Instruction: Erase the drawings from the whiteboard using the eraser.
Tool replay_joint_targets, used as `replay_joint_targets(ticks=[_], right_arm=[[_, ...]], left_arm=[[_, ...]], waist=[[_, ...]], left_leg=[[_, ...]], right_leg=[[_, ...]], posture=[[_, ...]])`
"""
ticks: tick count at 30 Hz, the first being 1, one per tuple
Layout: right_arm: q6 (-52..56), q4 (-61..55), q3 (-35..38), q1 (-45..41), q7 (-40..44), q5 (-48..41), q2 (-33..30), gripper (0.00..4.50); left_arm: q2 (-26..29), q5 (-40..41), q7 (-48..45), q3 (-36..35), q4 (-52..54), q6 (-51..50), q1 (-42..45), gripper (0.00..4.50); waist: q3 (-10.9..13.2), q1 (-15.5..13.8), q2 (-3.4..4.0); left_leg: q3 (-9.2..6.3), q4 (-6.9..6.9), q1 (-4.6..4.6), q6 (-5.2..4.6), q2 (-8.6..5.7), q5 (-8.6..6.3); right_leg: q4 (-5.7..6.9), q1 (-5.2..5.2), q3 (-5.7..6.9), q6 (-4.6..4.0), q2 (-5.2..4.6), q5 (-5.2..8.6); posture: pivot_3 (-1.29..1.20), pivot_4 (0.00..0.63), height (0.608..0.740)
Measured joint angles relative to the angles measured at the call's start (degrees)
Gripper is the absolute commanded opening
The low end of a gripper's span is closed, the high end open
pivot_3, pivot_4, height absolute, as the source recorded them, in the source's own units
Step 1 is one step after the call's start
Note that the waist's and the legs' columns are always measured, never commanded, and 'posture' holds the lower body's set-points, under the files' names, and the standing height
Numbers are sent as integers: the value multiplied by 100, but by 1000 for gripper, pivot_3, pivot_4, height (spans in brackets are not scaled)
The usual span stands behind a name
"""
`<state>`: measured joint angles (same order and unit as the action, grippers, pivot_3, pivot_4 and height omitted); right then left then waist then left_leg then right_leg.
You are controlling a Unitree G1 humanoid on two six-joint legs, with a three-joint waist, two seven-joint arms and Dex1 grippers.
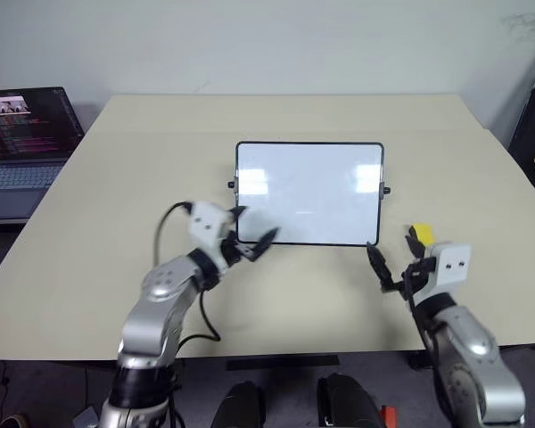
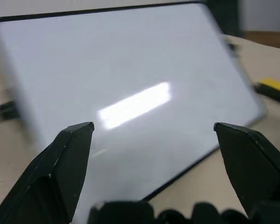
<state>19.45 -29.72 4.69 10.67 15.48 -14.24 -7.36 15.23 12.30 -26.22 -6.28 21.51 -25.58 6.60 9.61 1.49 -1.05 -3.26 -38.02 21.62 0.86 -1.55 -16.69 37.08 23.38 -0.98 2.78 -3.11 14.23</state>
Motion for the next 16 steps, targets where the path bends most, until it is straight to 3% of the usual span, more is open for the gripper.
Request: replay_joint_targets(ticks=[8, 16], right_arm=[[-993, 999, 108, -165, 526, -164, -176, 4474], [-854, 707, 221, 12, 487, -279, -419, 4474]], left_arm=[[-264, -435, 1094, -93, 665, -8, -1061, 4500], [-252, -473, 1338, -75, 742, -57, -1366, 4500]], waist=[[-4, -57, -8], [-9, -67, -5]], left_leg=[[3, 4, -30, -1, -4, 0], [5, 4, -25, -1, -3, -1]], right_leg=[[4, -24, 8, -1, 5, 0], [2, -21, 8, -2, 5, 1]], posture=[[0, 150, 740], [0, 150, 740]])
